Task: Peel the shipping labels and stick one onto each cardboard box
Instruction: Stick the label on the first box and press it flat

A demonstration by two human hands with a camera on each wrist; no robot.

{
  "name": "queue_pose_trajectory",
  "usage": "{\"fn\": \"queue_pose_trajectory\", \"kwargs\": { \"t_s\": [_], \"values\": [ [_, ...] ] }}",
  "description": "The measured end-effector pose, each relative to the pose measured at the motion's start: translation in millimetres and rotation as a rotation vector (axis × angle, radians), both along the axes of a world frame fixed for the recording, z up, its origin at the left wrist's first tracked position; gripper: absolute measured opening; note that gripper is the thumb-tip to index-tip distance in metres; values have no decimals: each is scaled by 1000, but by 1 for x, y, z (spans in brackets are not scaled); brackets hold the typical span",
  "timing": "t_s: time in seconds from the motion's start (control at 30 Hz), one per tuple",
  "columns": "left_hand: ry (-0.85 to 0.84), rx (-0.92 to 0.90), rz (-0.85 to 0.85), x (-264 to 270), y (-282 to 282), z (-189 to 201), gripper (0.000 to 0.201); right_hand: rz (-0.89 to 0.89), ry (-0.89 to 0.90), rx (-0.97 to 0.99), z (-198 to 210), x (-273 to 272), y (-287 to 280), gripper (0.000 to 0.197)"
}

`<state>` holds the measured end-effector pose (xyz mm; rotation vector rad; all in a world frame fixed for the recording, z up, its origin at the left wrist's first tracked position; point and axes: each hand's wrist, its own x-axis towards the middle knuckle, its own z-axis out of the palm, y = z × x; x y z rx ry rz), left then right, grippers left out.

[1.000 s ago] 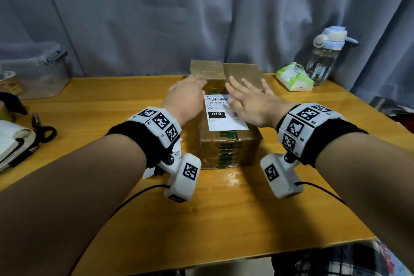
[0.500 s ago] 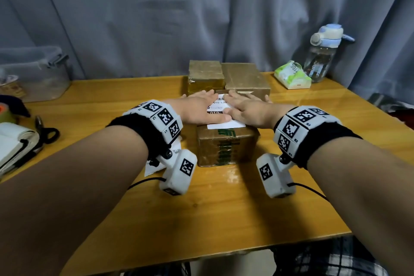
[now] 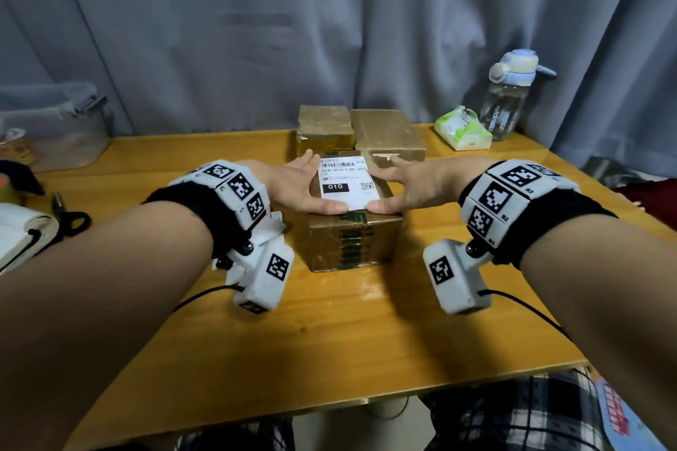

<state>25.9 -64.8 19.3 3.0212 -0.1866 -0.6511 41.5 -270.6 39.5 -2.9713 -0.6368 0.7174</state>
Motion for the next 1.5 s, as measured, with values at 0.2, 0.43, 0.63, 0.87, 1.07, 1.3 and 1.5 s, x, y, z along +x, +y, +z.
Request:
{"fn": "queue_pose_trajectory", "kwargs": {
  "t_s": [0.2, 0.43, 0.63, 0.87, 1.07, 1.3, 1.5],
  "values": [
    [-192, -499, 117, -14, 8, -16, 63, 186, -257, 143, -10, 4, 34, 58],
    [-301, -560, 220, -6, 5, -36, 53, 267, -162, 89, -34, 14, 56, 57],
    [-355, -441, 119, -4, 6, -34, 51, 227, -168, 47, -30, 27, 63, 62],
    [-228, -166, 29, 1, -3, -10, 55, 144, -227, 3, -34, 18, 50, 67],
    [-112, -99, 4, -11, 0, -3, 79, 95, -167, -83, -27, 3, 34, 85],
    [-129, -515, 131, -19, 7, -12, 87, -120, 107, 511, -39, -14, 11, 79],
    [-232, -1045, 515, -30, -7, -15, 30, -181, 85, 939, -35, -12, 28, 60]
  ]
}}
